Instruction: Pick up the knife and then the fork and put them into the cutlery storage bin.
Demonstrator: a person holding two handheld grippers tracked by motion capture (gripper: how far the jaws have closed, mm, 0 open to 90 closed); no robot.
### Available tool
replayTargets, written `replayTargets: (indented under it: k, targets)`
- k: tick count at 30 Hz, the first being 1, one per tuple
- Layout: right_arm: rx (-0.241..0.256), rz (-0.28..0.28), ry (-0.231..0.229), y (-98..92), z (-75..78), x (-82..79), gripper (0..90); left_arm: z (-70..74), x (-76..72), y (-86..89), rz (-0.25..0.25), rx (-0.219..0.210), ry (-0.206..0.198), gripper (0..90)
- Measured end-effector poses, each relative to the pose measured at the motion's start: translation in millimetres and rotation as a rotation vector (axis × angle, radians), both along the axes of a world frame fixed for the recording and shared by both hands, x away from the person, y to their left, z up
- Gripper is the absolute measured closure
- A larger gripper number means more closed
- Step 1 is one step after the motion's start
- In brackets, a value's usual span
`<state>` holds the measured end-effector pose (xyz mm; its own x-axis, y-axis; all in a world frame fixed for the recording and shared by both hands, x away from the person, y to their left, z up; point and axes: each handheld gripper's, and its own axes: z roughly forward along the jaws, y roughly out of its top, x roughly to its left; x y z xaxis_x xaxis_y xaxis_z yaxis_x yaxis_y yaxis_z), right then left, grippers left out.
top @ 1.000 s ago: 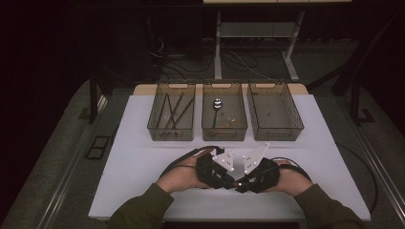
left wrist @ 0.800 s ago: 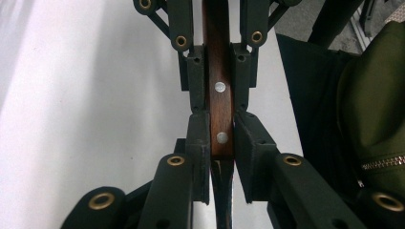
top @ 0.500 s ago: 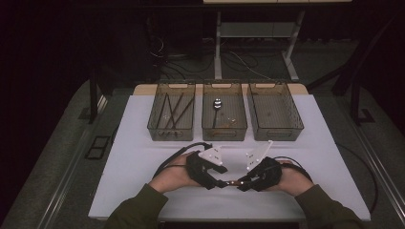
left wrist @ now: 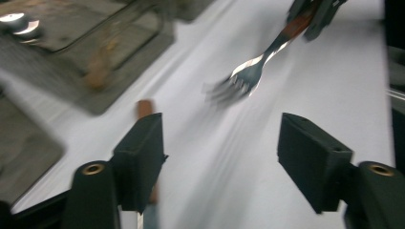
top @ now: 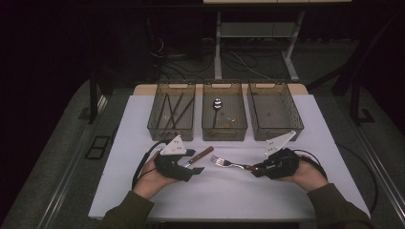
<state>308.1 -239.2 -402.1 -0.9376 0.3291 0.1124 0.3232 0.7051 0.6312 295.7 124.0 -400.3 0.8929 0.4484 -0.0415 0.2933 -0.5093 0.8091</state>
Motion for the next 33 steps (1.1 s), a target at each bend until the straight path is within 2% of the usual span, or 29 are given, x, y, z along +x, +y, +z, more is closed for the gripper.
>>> replayTargets:
  k: [5,9,10,15,23,25,31,33]
  targets:
    - [0.048,-0.097,0.017,-14.2,5.0,3.9,74.8,-12.5,-8.1,12.3,0.07,-0.011,0.002,18.9]
    - [0.079,-0.141,0.0,-26.5,10.6,9.9,74.8,-23.4,-12.5,21.6,0.1,-0.015,0.007,13.7]
    - [0.087,-0.153,-0.005,-29.5,12.7,11.4,74.8,-25.5,-13.9,23.5,0.102,-0.002,0.001,12.2]
    - [0.118,-0.222,-0.034,-44.4,25.1,22.0,74.7,-32.4,-15.9,24.9,0.122,0.013,0.011,0.0]
    - [0.136,-0.341,-0.074,-61.9,42.7,41.5,74.7,-33.5,-15.6,24.4,0.129,0.012,0.014,0.0]
    - [0.129,-0.376,-0.09,-66.1,47.2,46.8,74.7,-33.5,-15.5,23.8,0.147,0.006,0.015,0.0]
    - [0.097,-0.496,-0.135,-81.5,61.4,66.8,74.7,-33.1,-15.9,23.2,0.13,0.036,0.011,0.1]
    - [0.098,-0.545,-0.144,-87.9,63.5,75.6,74.7,-33.7,-15.5,22.8,0.135,0.025,0.012,0.1]
